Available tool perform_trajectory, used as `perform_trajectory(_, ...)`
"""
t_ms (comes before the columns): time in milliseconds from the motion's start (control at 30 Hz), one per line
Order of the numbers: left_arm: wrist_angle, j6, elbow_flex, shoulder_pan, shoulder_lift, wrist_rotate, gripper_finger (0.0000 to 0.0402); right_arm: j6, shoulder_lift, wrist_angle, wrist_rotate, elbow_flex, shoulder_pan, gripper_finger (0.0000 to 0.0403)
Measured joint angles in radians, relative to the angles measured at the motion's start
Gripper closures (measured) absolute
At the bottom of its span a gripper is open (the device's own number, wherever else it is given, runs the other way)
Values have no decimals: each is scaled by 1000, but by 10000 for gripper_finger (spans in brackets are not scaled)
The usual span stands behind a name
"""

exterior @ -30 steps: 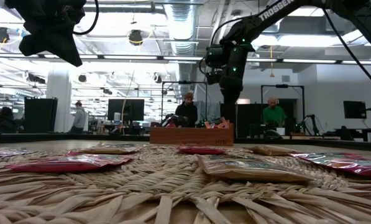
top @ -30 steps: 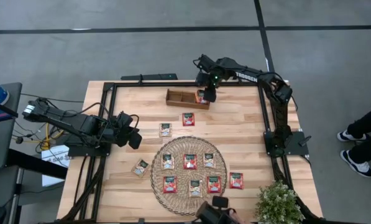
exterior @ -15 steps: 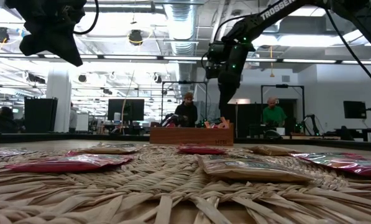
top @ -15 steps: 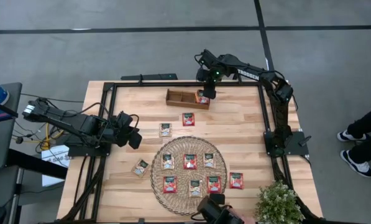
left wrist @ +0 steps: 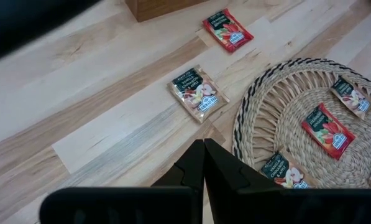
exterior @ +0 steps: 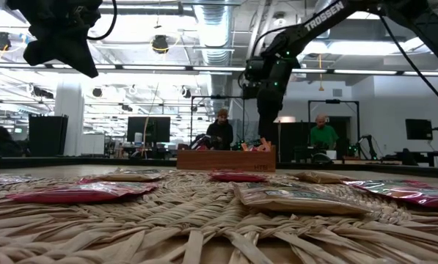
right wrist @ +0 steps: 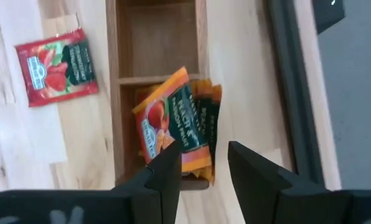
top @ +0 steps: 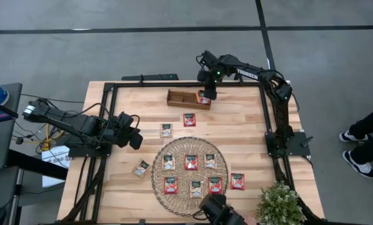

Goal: Pick & Place Tea
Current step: Put the orange tea bag into the right section of the wooden organizer

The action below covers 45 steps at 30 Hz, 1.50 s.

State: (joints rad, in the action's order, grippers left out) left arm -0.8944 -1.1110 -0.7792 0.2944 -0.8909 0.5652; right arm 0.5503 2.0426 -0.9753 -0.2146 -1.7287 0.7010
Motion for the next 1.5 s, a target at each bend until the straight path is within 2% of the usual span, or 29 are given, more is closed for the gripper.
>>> perform_trajectory(333, 0, 0, 0, 0, 0, 0, 402, 0, 71, -35, -22, 1, -1, 280)
perform_trajectory(800, 0, 0, 0, 0, 0, 0, 401, -1, 71, -49, -22, -12, -5, 281)
perform_trajectory(1233, 10, -1, 0, 0, 0, 8, 401, 5, 68, -87, -21, -63, -8, 314)
perform_trajectory(1500, 10, -1, 0, 0, 0, 11, 402, 26, 68, -87, -19, -63, -28, 318)
